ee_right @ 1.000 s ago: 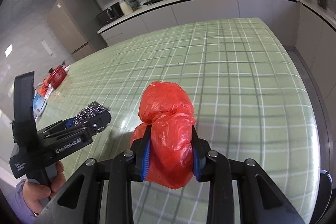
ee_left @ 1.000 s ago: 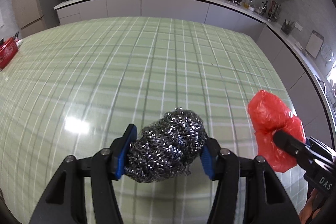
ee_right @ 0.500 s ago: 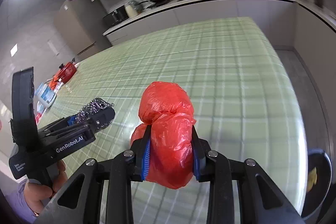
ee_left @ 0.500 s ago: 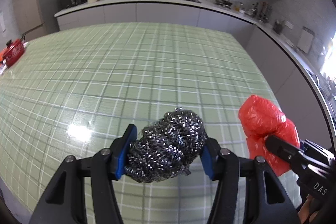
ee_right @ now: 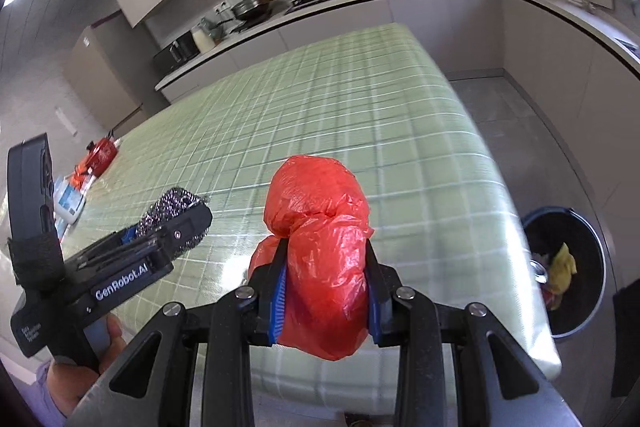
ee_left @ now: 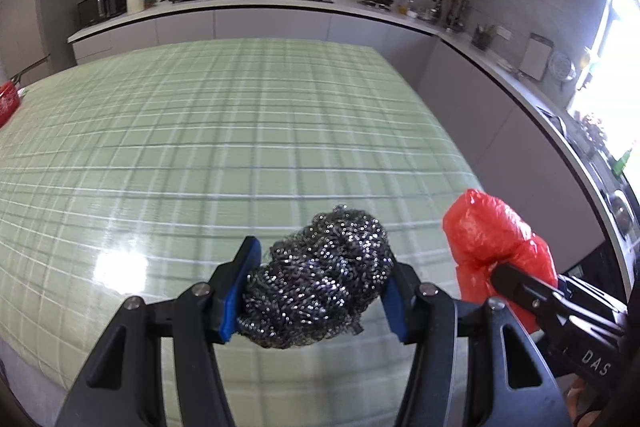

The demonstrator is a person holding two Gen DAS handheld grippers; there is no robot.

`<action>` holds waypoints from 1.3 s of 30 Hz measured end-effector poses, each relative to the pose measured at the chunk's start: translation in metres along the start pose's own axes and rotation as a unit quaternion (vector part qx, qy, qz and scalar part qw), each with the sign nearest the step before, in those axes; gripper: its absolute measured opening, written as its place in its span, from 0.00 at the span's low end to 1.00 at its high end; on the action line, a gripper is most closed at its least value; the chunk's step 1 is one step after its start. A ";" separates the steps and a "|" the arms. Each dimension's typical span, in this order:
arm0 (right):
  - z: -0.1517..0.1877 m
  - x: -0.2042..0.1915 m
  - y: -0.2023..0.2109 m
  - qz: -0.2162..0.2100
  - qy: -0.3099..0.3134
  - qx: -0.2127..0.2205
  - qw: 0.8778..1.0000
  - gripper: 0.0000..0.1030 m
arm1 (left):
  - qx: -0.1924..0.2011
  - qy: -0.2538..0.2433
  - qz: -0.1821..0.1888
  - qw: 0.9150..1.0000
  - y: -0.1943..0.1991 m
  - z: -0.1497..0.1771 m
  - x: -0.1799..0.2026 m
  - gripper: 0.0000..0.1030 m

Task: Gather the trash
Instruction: 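Lift the steel wool and red bag and carry them over the black bucket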

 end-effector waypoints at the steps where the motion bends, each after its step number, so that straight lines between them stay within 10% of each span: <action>1: 0.002 0.005 0.006 0.000 -0.003 0.003 1.000 0.33 | 0.003 -0.004 0.002 1.000 0.002 -0.002 0.008 0.56; 22: -0.038 0.231 0.100 -0.017 0.002 0.007 1.000 0.33 | 0.028 0.018 -0.015 0.999 -0.022 -0.020 0.202 0.56; 39: -0.040 0.354 0.116 0.041 -0.066 0.012 0.997 0.33 | -0.039 -0.033 0.024 0.998 -0.083 0.007 0.302 0.56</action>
Point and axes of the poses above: each gripper's, at about its wrist camera, not at the fingertips, and y roughly against the way its jaws point, x to its right, z to its underside, the point moved 6 cm from there along -y, roughly the way its jaws point, and after that the axes turned 9 degrees about -y, right-handed, at the moved point
